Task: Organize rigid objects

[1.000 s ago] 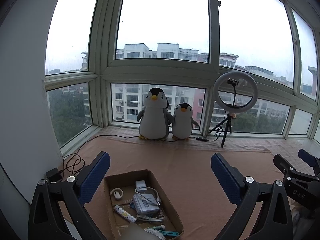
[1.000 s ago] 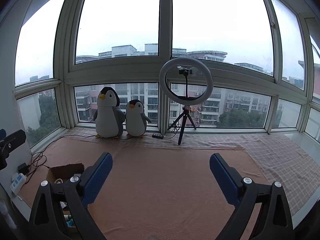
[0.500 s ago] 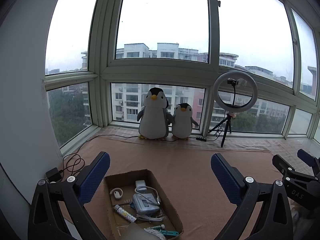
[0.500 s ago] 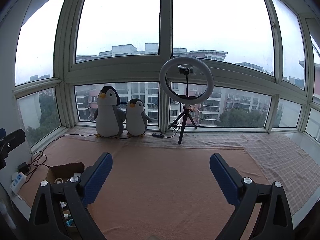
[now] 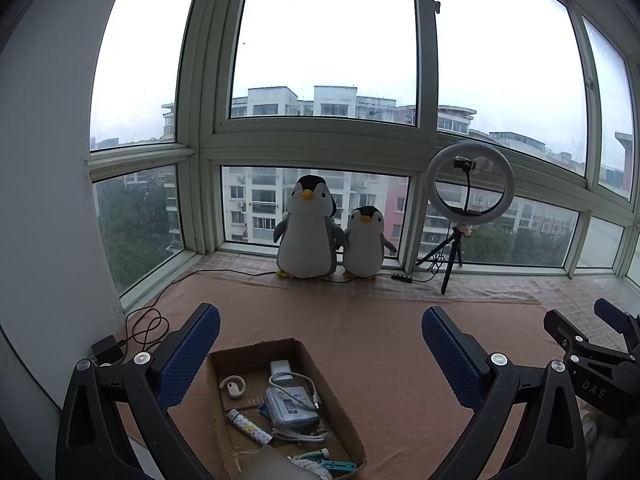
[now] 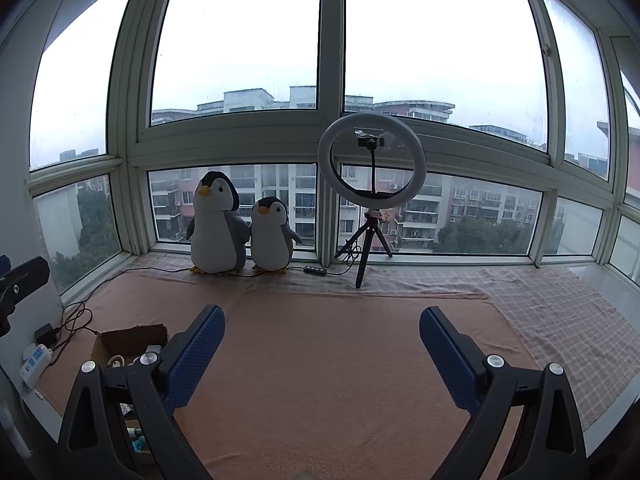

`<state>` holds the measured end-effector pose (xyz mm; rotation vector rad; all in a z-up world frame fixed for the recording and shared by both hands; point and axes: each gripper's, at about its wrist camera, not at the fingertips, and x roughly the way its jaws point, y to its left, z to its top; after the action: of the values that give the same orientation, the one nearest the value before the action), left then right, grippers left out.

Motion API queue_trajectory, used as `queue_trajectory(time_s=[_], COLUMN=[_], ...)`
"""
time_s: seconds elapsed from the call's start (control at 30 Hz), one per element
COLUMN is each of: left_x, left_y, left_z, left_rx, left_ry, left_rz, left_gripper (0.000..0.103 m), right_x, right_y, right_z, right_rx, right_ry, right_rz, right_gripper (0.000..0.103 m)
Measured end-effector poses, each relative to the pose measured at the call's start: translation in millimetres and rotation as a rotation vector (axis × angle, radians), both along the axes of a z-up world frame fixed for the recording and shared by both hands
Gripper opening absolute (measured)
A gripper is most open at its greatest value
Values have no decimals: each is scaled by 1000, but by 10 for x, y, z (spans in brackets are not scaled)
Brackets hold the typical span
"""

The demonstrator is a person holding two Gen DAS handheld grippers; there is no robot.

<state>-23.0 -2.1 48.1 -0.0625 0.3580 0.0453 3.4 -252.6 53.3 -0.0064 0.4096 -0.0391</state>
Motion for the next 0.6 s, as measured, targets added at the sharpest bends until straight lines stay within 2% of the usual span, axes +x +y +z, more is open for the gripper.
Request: queue_trajectory(time_s=[0.6], left_x=[-9], left_y=[-4], left_z=[12], left_rx=[-2], left_ry=[-4], left_rz=[-3], left_gripper=[102], right_x=[3], right_y=[-15], right_z=[-16], right_rx=[-1], right_ry=[2], right_rz=[0], right_gripper=[96])
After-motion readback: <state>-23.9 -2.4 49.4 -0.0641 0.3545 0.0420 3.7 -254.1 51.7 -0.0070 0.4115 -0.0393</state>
